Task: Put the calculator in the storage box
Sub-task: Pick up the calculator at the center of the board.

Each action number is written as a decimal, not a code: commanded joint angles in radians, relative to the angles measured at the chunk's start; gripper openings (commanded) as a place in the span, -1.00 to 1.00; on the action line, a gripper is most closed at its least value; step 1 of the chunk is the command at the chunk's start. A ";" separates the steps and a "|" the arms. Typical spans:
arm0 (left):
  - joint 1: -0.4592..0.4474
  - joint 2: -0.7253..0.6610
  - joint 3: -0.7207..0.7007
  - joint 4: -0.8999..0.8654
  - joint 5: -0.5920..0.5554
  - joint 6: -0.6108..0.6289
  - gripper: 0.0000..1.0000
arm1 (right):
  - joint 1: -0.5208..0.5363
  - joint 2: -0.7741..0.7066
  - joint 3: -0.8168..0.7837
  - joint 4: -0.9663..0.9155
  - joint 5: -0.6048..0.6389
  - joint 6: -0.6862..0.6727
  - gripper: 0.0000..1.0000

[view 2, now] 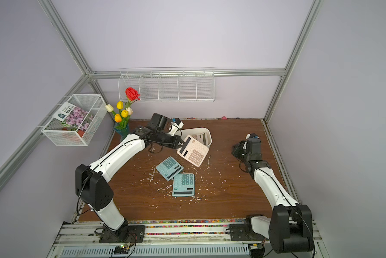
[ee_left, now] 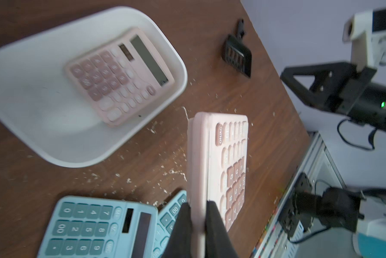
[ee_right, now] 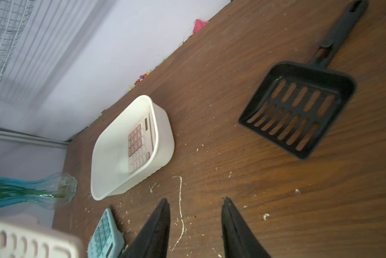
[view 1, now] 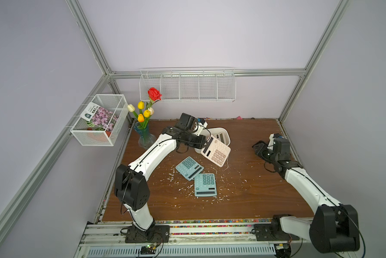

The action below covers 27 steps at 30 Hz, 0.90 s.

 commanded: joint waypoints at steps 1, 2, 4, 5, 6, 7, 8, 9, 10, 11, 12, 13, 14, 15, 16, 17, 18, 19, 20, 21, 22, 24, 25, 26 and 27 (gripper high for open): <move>0.068 0.013 0.029 0.129 -0.055 -0.142 -1.00 | 0.001 0.017 0.000 0.019 -0.099 0.061 -0.17; 0.079 0.022 0.036 0.143 -0.070 -0.161 -1.00 | 0.005 0.016 -0.004 0.026 -0.099 0.067 -0.17; 0.103 0.049 0.065 0.163 -0.092 -0.194 -1.00 | 0.017 0.015 -0.010 0.027 -0.099 0.064 -0.18; 0.112 0.062 0.077 0.169 -0.105 -0.208 -1.00 | 0.023 0.015 -0.010 0.024 -0.099 0.062 -0.18; 0.122 0.076 0.088 0.180 -0.115 -0.226 -1.00 | 0.029 0.013 -0.014 0.021 -0.099 0.060 -0.18; 0.135 0.093 0.100 0.192 -0.124 -0.248 -1.00 | 0.033 0.013 -0.018 0.021 -0.098 0.061 -0.19; 0.143 0.108 0.106 0.203 -0.129 -0.264 -1.00 | 0.037 0.012 -0.023 0.024 -0.096 0.063 -0.19; 0.153 0.123 0.115 0.214 -0.132 -0.284 -1.00 | 0.040 0.009 -0.028 0.027 -0.094 0.065 -0.19; 0.162 0.141 0.122 0.226 -0.129 -0.305 -1.00 | 0.045 0.008 -0.036 0.031 -0.092 0.067 -0.19; 0.166 0.158 0.129 0.233 -0.128 -0.319 -1.00 | 0.048 0.009 -0.040 0.033 -0.091 0.068 -0.19; 0.171 0.180 0.140 0.239 -0.125 -0.336 -1.00 | 0.050 0.009 -0.044 0.036 -0.091 0.071 -0.19; 0.172 0.200 0.153 0.239 -0.122 -0.353 -1.00 | 0.052 0.011 -0.047 0.038 -0.093 0.073 -0.19; 0.172 0.216 0.164 0.240 -0.125 -0.364 -1.00 | 0.055 0.012 -0.050 0.041 -0.093 0.074 -0.19; 0.173 0.231 0.171 0.244 -0.125 -0.378 -1.00 | 0.056 0.014 -0.053 0.043 -0.093 0.077 -0.19; 0.173 0.250 0.173 0.253 -0.125 -0.392 -1.00 | 0.058 0.016 -0.055 0.046 -0.093 0.078 -0.19; 0.174 0.262 0.172 0.262 -0.125 -0.408 -1.00 | 0.059 0.016 -0.056 0.050 -0.093 0.082 -0.20; 0.174 0.273 0.170 0.274 -0.122 -0.421 -1.00 | 0.061 0.019 -0.058 0.053 -0.093 0.084 -0.21; 0.174 0.284 0.165 0.288 -0.120 -0.434 -1.00 | 0.062 0.024 -0.058 0.056 -0.092 0.086 -0.22; 0.174 0.294 0.164 0.300 -0.117 -0.445 -1.00 | 0.066 0.026 -0.059 0.059 -0.092 0.086 -0.22; 0.175 0.304 0.166 0.307 -0.113 -0.453 -1.00 | 0.069 0.032 -0.058 0.061 -0.093 0.088 -0.22; 0.174 0.315 0.172 0.311 -0.110 -0.459 -1.00 | 0.072 0.037 -0.057 0.063 -0.094 0.089 -0.22; 0.174 0.329 0.175 0.317 -0.109 -0.471 -1.00 | 0.077 0.047 -0.058 0.069 -0.096 0.090 -0.22; 0.174 0.333 0.175 0.321 -0.111 -0.474 -1.00 | 0.079 0.050 -0.058 0.072 -0.096 0.091 -0.22; 0.174 0.336 0.173 0.323 -0.113 -0.476 -1.00 | 0.081 0.053 -0.059 0.074 -0.096 0.092 -0.22; 0.174 0.338 0.171 0.323 -0.116 -0.479 -1.00 | 0.083 0.056 -0.059 0.078 -0.097 0.092 -0.22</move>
